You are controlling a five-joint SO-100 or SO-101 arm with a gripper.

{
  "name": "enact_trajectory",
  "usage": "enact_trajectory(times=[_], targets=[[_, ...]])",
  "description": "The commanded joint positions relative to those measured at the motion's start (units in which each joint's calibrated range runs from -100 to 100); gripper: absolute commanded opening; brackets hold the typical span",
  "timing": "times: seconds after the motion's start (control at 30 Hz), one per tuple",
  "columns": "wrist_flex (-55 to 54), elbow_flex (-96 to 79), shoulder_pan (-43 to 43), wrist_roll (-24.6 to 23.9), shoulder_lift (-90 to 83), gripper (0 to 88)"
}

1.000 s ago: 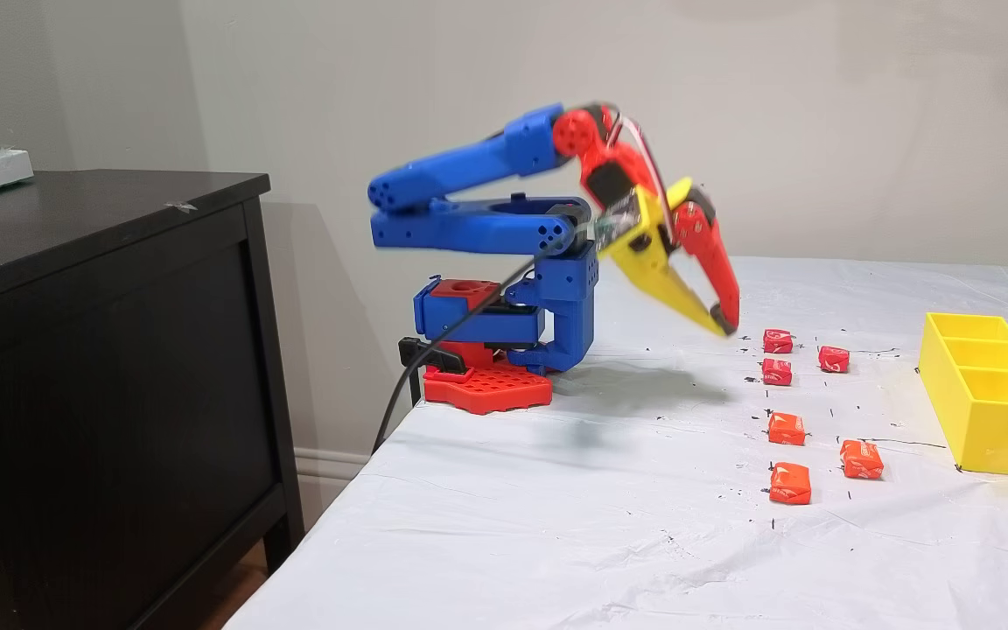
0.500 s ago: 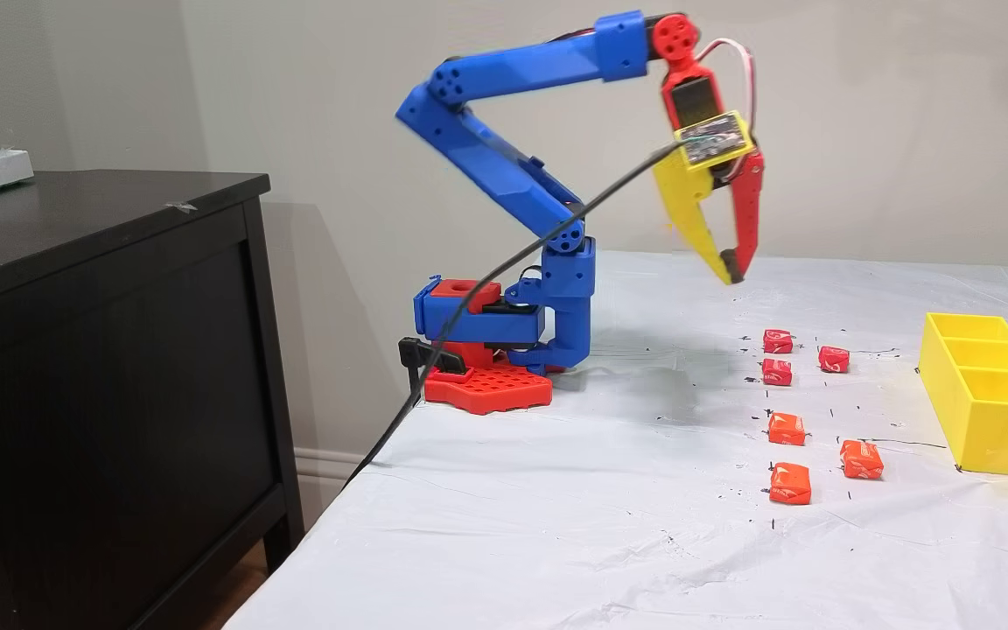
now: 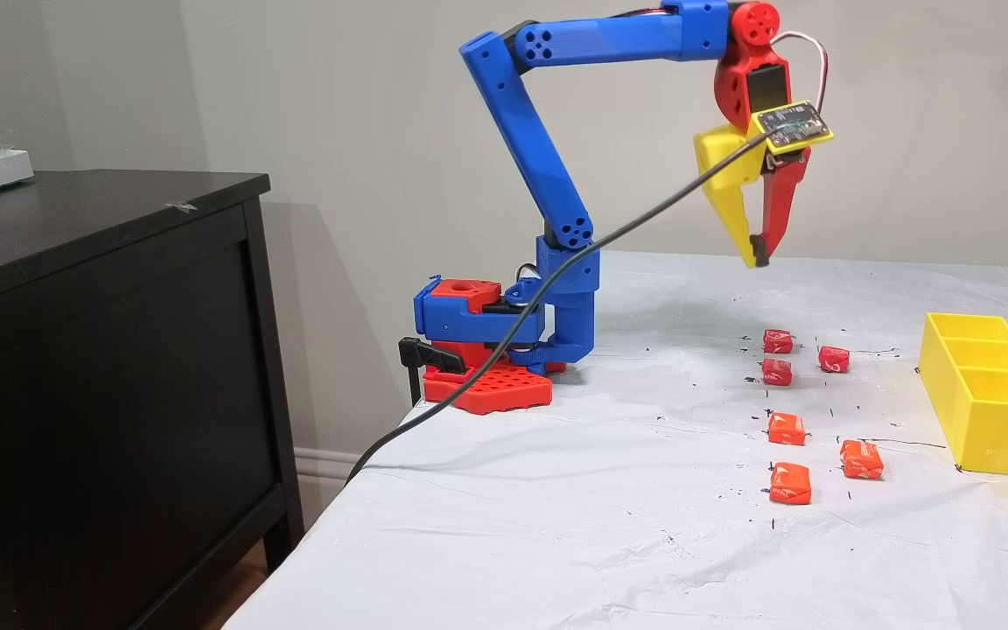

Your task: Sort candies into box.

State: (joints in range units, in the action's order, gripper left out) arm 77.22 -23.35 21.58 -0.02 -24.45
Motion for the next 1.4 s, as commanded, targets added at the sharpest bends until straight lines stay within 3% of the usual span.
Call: enact_trajectory(times=[0.0, 0.43, 0.8, 1.37], targets=[[-1.6, 3.9, 0.8, -0.1, 2.4, 6.4], [-3.4, 4.4, 2.2, -1.2, 8.9, 22.4], [-10.6, -0.5, 3.6, -1.1, 10.1, 26.3], [-13.2, 1.6, 4.4, -1.8, 19.0, 29.7]])
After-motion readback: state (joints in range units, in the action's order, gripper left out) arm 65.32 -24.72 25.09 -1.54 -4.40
